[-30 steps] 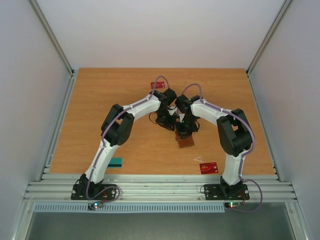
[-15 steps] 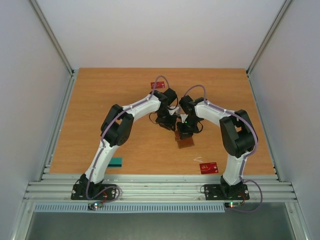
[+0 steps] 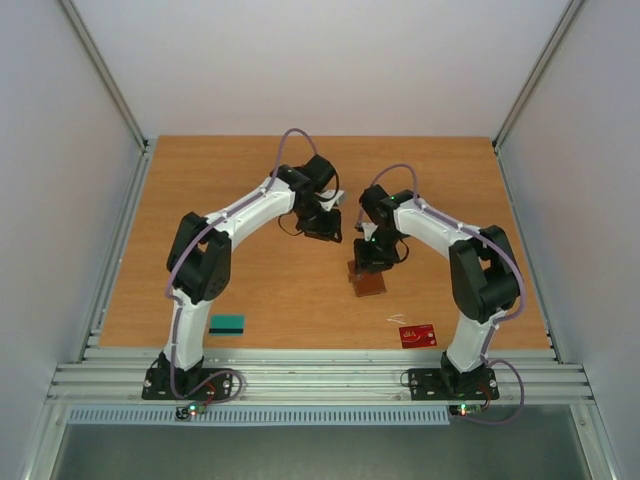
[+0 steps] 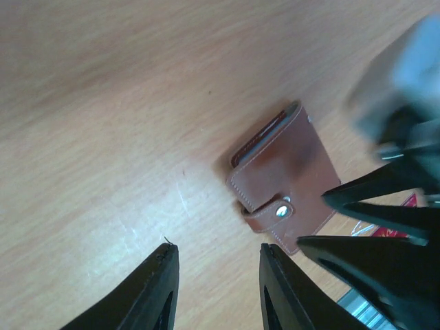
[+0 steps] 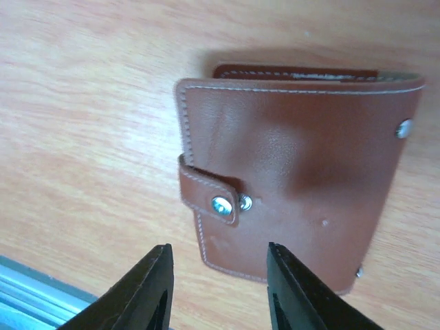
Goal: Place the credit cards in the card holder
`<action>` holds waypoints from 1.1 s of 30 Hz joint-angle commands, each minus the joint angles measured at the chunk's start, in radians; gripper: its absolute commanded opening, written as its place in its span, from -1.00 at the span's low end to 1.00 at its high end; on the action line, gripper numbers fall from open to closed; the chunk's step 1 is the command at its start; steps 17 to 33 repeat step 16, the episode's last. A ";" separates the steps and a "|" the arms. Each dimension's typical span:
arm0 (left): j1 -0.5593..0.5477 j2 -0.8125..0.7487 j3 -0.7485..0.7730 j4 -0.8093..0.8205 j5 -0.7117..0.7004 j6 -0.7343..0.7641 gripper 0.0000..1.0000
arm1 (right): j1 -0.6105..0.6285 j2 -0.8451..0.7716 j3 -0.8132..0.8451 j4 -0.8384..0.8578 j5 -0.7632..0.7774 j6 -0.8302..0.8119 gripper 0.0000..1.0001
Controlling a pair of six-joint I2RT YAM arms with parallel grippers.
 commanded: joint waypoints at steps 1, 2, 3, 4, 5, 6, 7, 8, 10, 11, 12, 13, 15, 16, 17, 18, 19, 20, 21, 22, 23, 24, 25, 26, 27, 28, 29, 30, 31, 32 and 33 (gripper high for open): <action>-0.004 -0.060 -0.065 0.024 -0.036 -0.015 -0.31 | 0.002 -0.102 0.065 -0.057 0.038 0.011 -0.14; -0.004 -0.075 -0.073 0.028 -0.043 -0.017 -0.31 | 0.000 -0.120 0.071 -0.056 0.036 0.015 -0.07; -0.004 -0.089 -0.078 0.033 -0.055 -0.019 -0.30 | -0.004 -0.139 0.073 -0.045 0.018 0.017 0.07; -0.005 -0.102 -0.082 0.035 -0.064 -0.021 -0.30 | -0.008 -0.158 0.071 -0.027 -0.015 0.022 0.21; -0.004 -0.113 -0.083 0.037 -0.074 -0.023 -0.29 | -0.011 -0.177 0.071 -0.008 -0.030 0.031 0.41; -0.004 -0.123 -0.084 0.037 -0.086 -0.024 -0.28 | -0.012 -0.195 0.073 0.010 -0.042 0.040 0.81; -0.005 -0.135 -0.086 0.037 -0.102 -0.024 -0.26 | -0.013 -0.215 0.074 0.029 -0.052 0.052 0.95; -0.005 -0.151 -0.090 0.041 -0.115 -0.025 -0.25 | -0.020 -0.234 0.071 0.058 -0.058 0.068 0.97; -0.004 -0.190 -0.117 0.064 -0.147 -0.025 -0.19 | -0.046 -0.268 0.054 0.118 -0.102 0.097 0.97; -0.003 -0.206 -0.130 0.074 -0.160 -0.027 -0.15 | -0.059 -0.273 0.050 0.139 -0.133 0.107 0.97; -0.003 -0.218 -0.140 0.080 -0.172 -0.028 -0.08 | -0.073 -0.277 0.048 0.155 -0.158 0.113 0.97; -0.003 -0.226 -0.148 0.086 -0.181 -0.028 -0.02 | -0.077 -0.280 0.048 0.168 -0.161 0.118 0.97; -0.002 -0.239 -0.154 0.084 -0.192 -0.028 0.03 | -0.083 -0.274 0.063 0.162 -0.159 0.117 0.97; -0.001 -0.244 -0.157 0.082 -0.195 -0.027 0.05 | -0.084 -0.272 0.076 0.154 -0.151 0.116 0.97; -0.001 -0.244 -0.157 0.082 -0.195 -0.027 0.05 | -0.084 -0.272 0.076 0.154 -0.151 0.116 0.97; -0.001 -0.244 -0.157 0.082 -0.195 -0.027 0.05 | -0.084 -0.272 0.076 0.154 -0.151 0.116 0.97; -0.001 -0.244 -0.157 0.082 -0.195 -0.027 0.05 | -0.084 -0.272 0.076 0.154 -0.151 0.116 0.97; -0.001 -0.244 -0.157 0.082 -0.195 -0.027 0.05 | -0.084 -0.272 0.076 0.154 -0.151 0.116 0.97; -0.001 -0.244 -0.157 0.082 -0.195 -0.027 0.05 | -0.084 -0.272 0.076 0.154 -0.151 0.116 0.97; -0.001 -0.244 -0.157 0.082 -0.195 -0.027 0.05 | -0.084 -0.272 0.076 0.154 -0.151 0.116 0.97; -0.001 -0.244 -0.157 0.082 -0.195 -0.027 0.05 | -0.084 -0.272 0.076 0.154 -0.151 0.116 0.97; -0.001 -0.244 -0.157 0.082 -0.195 -0.027 0.05 | -0.084 -0.272 0.076 0.154 -0.151 0.116 0.97; -0.001 -0.244 -0.157 0.082 -0.195 -0.027 0.05 | -0.084 -0.272 0.076 0.154 -0.151 0.116 0.97; -0.001 -0.244 -0.157 0.082 -0.195 -0.027 0.05 | -0.084 -0.272 0.076 0.154 -0.151 0.116 0.97; -0.001 -0.244 -0.157 0.082 -0.195 -0.027 0.05 | -0.084 -0.272 0.076 0.154 -0.151 0.116 0.97; -0.001 -0.244 -0.157 0.082 -0.195 -0.027 0.05 | -0.084 -0.272 0.076 0.154 -0.151 0.116 0.97; -0.001 -0.244 -0.157 0.082 -0.195 -0.027 0.05 | -0.084 -0.272 0.076 0.154 -0.151 0.116 0.97; -0.001 -0.244 -0.157 0.082 -0.195 -0.027 0.05 | -0.084 -0.272 0.076 0.154 -0.151 0.116 0.97; -0.001 -0.244 -0.157 0.082 -0.195 -0.027 0.05 | -0.084 -0.272 0.076 0.154 -0.151 0.116 0.97; -0.001 -0.244 -0.157 0.082 -0.195 -0.027 0.05 | -0.084 -0.272 0.076 0.154 -0.151 0.116 0.97; -0.001 -0.244 -0.157 0.082 -0.195 -0.027 0.05 | -0.084 -0.272 0.076 0.154 -0.151 0.116 0.97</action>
